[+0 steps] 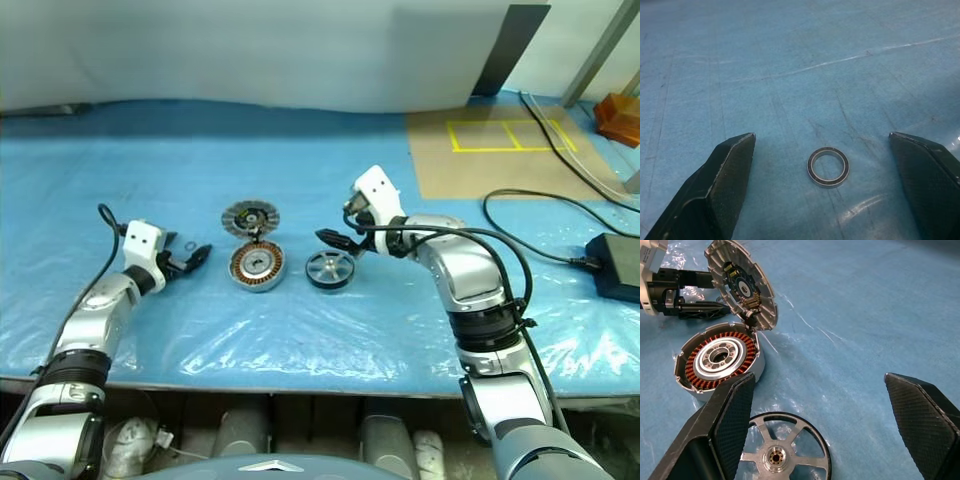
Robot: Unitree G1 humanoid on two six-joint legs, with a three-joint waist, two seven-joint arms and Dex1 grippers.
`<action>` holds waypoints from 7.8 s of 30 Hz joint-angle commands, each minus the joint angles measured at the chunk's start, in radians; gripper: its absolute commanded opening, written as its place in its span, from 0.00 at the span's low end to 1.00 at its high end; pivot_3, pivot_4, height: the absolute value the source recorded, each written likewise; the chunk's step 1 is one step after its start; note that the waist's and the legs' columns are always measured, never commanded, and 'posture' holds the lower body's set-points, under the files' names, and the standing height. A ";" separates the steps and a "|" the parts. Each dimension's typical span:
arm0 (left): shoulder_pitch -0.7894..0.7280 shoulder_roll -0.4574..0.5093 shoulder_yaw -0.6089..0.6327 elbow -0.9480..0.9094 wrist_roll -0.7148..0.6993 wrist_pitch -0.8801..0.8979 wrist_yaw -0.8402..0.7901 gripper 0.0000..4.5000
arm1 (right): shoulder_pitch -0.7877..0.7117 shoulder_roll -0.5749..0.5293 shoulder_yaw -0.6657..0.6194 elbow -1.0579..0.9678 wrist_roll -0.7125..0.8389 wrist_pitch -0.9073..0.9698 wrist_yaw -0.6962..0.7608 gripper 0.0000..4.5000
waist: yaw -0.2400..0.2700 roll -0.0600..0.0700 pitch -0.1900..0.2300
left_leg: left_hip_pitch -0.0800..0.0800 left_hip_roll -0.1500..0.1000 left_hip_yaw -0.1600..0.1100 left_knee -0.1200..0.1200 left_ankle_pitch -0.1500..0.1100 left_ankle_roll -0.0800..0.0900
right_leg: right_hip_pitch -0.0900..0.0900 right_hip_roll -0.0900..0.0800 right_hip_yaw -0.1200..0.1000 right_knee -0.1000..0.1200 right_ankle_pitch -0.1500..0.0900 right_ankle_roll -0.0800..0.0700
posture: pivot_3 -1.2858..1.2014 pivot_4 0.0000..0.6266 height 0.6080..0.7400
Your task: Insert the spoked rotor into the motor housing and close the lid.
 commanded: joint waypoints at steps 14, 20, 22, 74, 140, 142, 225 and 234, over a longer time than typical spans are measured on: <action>0.063 0.005 -0.011 0.037 0.015 0.061 -0.024 0.15 | -0.023 -0.005 0.027 0.014 0.035 -0.029 -0.018 0.98 | -0.005 0.002 -0.001 | 0.002 0.000 0.000 -0.002 0.000 0.000 | 0.001 0.000 0.001 -0.002 -0.003 -0.002 | 0.52 0.24 1.00; 0.101 0.004 -0.007 -0.032 -0.035 0.035 -0.115 0.15 | -0.022 -0.008 0.035 0.018 0.035 -0.033 -0.019 0.98 | -0.007 0.003 -0.002 | 0.002 0.000 0.001 -0.005 0.000 0.000 | 0.001 0.001 0.002 -0.006 -0.002 -0.002 | 0.52 0.24 1.00; 0.134 0.002 0.006 -0.115 -0.084 0.064 -0.161 0.15 | -0.021 -0.007 0.036 0.017 0.036 -0.033 -0.019 0.98 | -0.007 0.003 -0.002 | 0.001 0.000 0.001 -0.008 0.000 0.000 | 0.001 0.001 0.001 -0.011 -0.002 -0.002 | 0.52 0.24 1.00; 0.124 -0.037 -0.181 -0.432 -0.028 -0.047 -0.241 0.15 | 0.065 -0.095 0.002 0.002 0.113 -0.023 -0.046 0.98 | -0.002 0.000 0.000 | -0.004 0.000 0.001 -0.005 -0.001 -0.001 | -0.002 0.002 -0.001 -0.010 0.000 0.003 | 0.52 0.24 1.00; 0.153 0.030 -0.049 -0.660 -0.253 0.233 -0.276 0.56 | 0.054 -0.081 0.031 0.029 0.135 -0.074 0.005 0.98 | -0.002 0.000 0.000 | -0.002 0.001 0.001 -0.006 -0.001 -0.001 | 0.002 0.001 -0.002 -0.012 0.000 0.002 | 0.52 0.24 1.00; 0.164 0.046 -0.038 -0.672 -0.244 0.237 -0.274 0.56 | 0.040 -0.079 0.034 0.047 0.130 -0.076 0.003 0.98 | -0.002 0.000 0.000 | -0.002 0.000 0.001 -0.006 -0.001 -0.001 | 0.002 0.001 -0.002 -0.012 0.000 0.002 | 0.52 0.24 1.00; 0.160 0.079 -0.177 -0.548 -0.104 0.181 -0.376 0.01 | 0.094 -0.093 0.055 0.038 0.112 -0.082 -0.014 0.98 | -0.001 0.000 0.000 | -0.003 0.001 0.001 -0.006 -0.001 -0.001 | 0.001 0.002 -0.001 -0.012 0.000 0.002 | 0.52 0.24 1.00; 0.221 0.131 -0.082 -0.694 -0.255 0.261 -0.443 0.01 | 0.080 -0.101 0.038 0.015 0.153 -0.056 0.022 0.98 | -0.001 0.000 0.000 | -0.003 0.001 0.001 -0.006 -0.001 -0.001 | 0.001 0.002 -0.001 -0.012 0.000 0.002 | 0.52 0.24 1.00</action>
